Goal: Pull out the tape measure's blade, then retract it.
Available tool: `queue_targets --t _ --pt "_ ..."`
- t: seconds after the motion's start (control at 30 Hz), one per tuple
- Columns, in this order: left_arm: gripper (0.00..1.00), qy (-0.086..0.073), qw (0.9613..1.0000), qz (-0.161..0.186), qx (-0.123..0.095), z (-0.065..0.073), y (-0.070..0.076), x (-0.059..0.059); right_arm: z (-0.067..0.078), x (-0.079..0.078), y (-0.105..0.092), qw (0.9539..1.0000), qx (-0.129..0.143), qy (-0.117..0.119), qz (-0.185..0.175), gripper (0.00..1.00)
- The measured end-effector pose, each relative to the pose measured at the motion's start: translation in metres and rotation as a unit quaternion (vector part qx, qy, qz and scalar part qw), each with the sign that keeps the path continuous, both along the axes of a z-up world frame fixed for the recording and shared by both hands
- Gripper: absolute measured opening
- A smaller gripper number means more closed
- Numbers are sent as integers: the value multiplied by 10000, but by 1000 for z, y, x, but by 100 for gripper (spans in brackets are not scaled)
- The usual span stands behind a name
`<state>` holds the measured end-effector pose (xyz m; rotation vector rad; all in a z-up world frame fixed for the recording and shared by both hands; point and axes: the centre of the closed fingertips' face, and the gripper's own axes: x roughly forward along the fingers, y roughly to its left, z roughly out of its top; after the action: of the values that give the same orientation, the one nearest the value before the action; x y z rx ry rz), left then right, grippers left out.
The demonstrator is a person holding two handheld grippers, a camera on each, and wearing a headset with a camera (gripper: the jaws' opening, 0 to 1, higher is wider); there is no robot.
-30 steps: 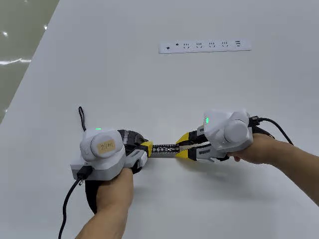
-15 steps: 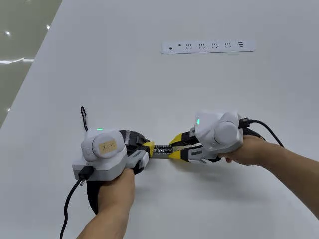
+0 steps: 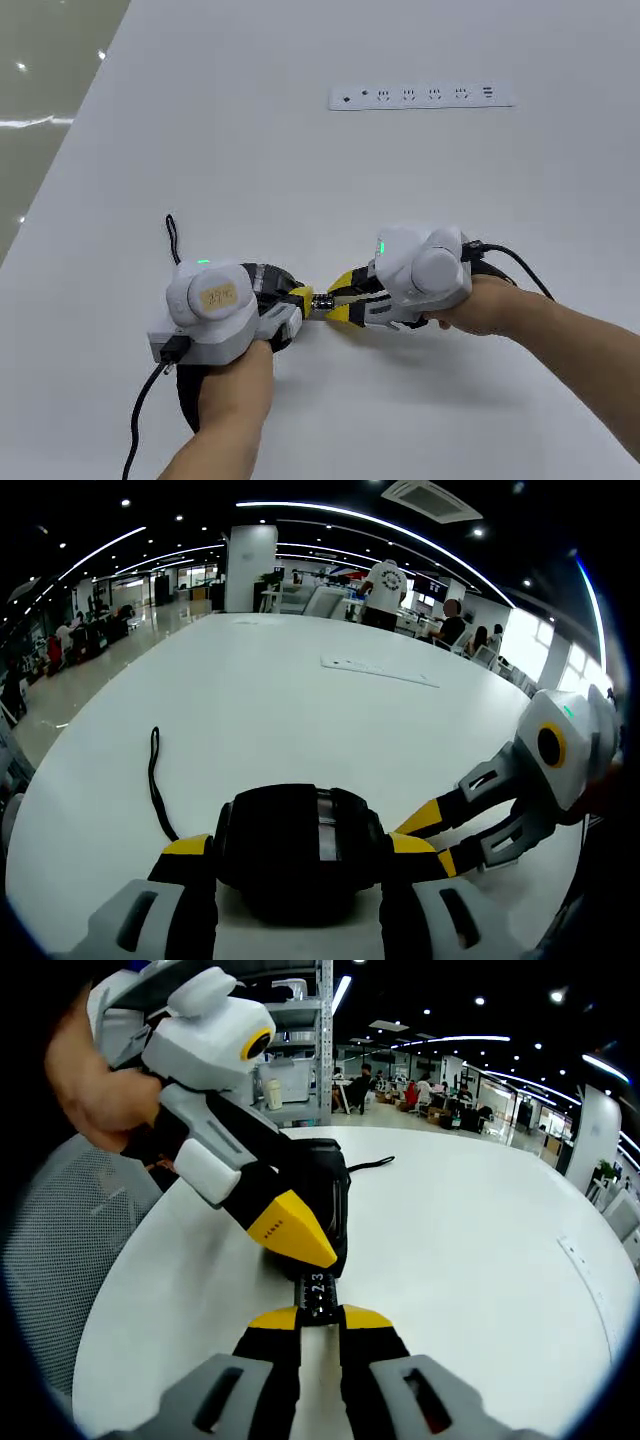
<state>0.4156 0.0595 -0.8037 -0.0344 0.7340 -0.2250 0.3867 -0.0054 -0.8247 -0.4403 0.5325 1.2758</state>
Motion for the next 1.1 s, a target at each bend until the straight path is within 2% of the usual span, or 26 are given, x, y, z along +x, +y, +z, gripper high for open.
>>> queue_targets --t 0.77,1.1 --pt "64 40 10000 -34 -15 -1 0 -1 -2 3 18 10000 8 -72 47 14" --pt "65 -35 9999 -112 -50 -1 0 -3 -2 2 18 9999 -21 -134 18 14"
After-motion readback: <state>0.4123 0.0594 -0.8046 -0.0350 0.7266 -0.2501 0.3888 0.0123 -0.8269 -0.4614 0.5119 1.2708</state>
